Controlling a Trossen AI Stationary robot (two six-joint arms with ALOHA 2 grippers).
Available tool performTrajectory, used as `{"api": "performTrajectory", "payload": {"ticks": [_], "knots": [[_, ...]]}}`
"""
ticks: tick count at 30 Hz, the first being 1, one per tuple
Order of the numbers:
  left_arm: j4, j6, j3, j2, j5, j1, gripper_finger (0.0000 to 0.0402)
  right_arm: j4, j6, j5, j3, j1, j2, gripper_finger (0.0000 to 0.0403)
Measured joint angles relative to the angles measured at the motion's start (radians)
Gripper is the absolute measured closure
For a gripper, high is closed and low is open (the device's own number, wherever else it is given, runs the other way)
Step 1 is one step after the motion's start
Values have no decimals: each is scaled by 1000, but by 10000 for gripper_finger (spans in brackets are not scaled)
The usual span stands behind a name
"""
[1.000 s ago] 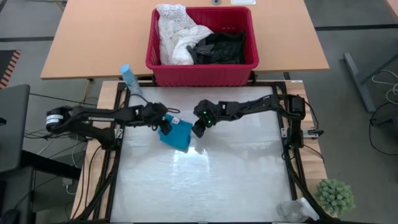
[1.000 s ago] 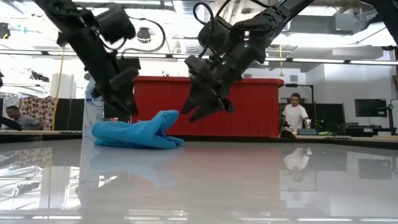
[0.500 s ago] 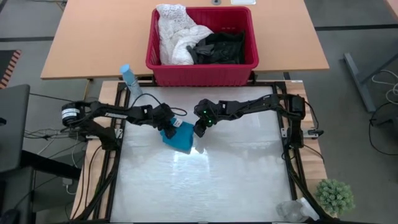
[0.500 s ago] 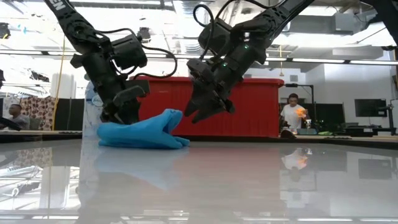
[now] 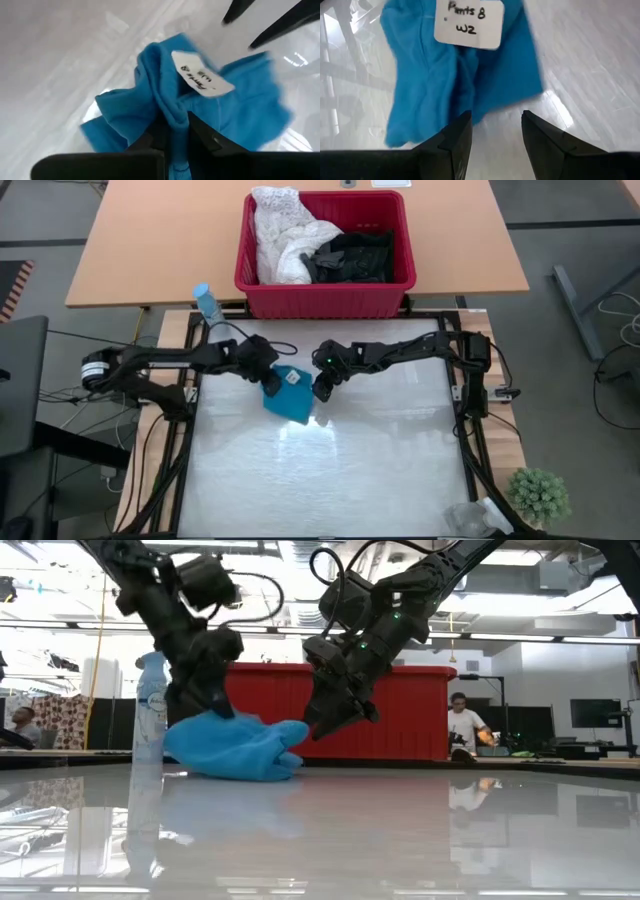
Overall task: Fold laundry
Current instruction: Fold the blue shorts
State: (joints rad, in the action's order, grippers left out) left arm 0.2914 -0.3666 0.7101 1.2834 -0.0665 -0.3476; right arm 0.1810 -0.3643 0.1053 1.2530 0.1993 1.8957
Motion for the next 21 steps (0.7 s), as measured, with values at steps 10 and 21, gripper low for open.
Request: {"api": "performTrajectory", "payload": {"ticks": [10,21], "knots": [[4,210,10,-174,58,7,383,-8,32,2,0,25,0,209],[80,504,5,-154,-76,121,336,-122,157,90,0,23,0,209]]}}
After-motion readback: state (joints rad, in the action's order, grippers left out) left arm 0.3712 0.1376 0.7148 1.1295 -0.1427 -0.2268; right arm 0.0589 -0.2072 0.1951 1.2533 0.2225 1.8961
